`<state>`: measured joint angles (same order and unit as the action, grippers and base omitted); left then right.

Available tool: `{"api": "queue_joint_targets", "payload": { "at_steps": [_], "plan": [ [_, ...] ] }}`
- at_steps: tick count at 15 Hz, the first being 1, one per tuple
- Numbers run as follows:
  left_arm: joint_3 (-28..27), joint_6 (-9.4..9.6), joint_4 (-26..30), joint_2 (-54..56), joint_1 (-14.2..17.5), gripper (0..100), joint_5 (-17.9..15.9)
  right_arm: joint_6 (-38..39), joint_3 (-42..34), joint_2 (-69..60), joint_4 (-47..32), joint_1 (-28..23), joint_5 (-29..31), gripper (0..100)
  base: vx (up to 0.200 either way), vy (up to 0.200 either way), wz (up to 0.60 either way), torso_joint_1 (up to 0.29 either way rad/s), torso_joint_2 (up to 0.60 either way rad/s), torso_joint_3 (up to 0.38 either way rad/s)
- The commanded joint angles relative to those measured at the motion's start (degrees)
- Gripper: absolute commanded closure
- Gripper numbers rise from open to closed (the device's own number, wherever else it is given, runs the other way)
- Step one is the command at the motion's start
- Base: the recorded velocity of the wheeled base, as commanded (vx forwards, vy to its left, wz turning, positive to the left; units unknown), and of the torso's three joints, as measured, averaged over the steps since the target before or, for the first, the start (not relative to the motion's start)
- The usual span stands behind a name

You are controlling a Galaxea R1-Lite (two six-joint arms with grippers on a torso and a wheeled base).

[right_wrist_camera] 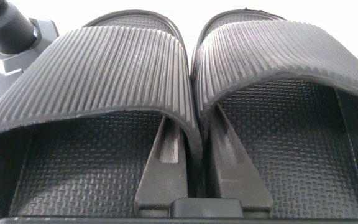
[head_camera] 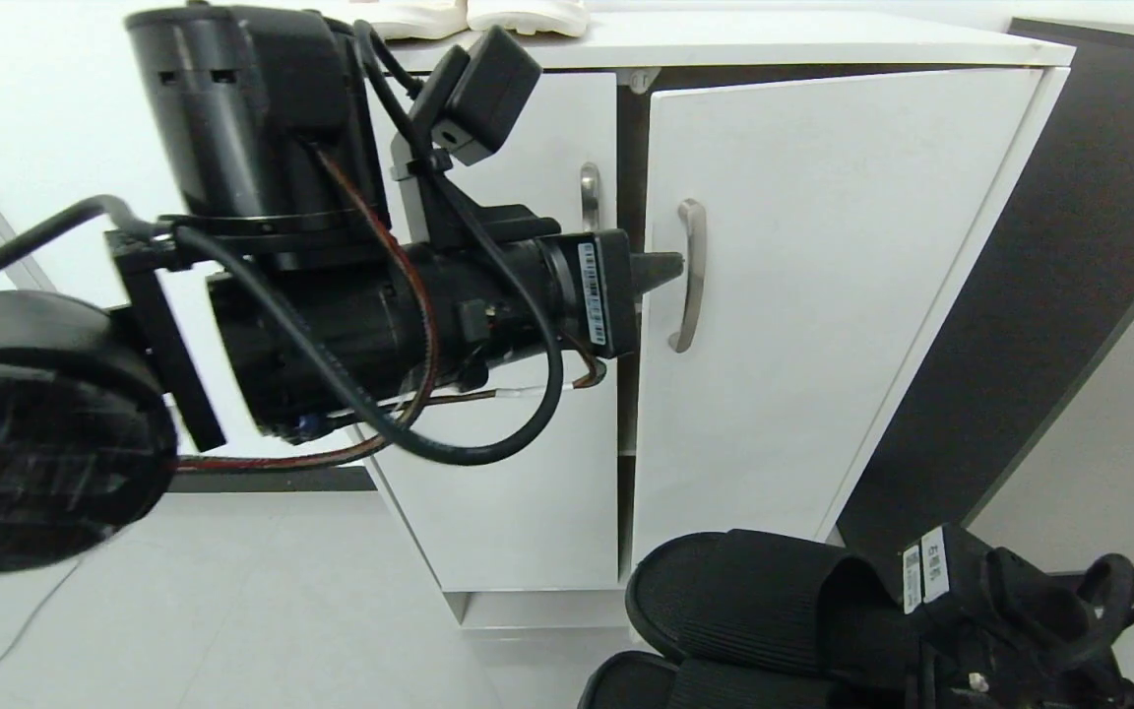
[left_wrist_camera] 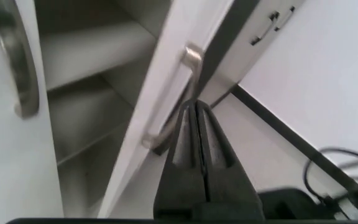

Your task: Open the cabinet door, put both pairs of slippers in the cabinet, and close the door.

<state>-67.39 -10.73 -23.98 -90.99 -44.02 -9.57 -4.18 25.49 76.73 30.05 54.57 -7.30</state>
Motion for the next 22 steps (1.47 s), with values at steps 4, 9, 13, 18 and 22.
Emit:
{"api": "queue_joint_targets", "payload": {
  "at_steps": [4,9,13,18,22],
  "plan": [
    [3.49,-0.52,0.16,3.89,3.15,100,-0.45,-0.13,-0.79,-0.17,0.45,0.19,-1.57,100,0.000,0.000,0.00,0.000,0.00,0.000],
    [-3.01,-4.92,0.07,-2.09,6.32,100,-3.53,-0.83,-0.79,0.18,0.45,0.19,-1.57,100,0.000,0.000,0.00,0.000,0.00,0.000],
    [-6.61,-4.92,-3.88,-7.01,6.49,100,-3.35,-0.92,-0.79,0.35,0.36,0.63,-1.57,100,0.000,0.000,0.00,0.000,0.00,0.000],
    [-7.93,-4.83,-5.29,-9.73,6.49,100,-3.09,-0.92,-0.88,0.88,0.36,0.89,-1.57,100,0.000,0.000,0.00,0.000,0.00,0.000],
    [-7.49,-4.57,-5.38,-9.73,6.32,100,-3.09,-0.83,-1.14,1.23,0.27,1.60,-1.40,100,-0.150,0.000,0.00,0.002,0.00,0.001]
  ]
}}
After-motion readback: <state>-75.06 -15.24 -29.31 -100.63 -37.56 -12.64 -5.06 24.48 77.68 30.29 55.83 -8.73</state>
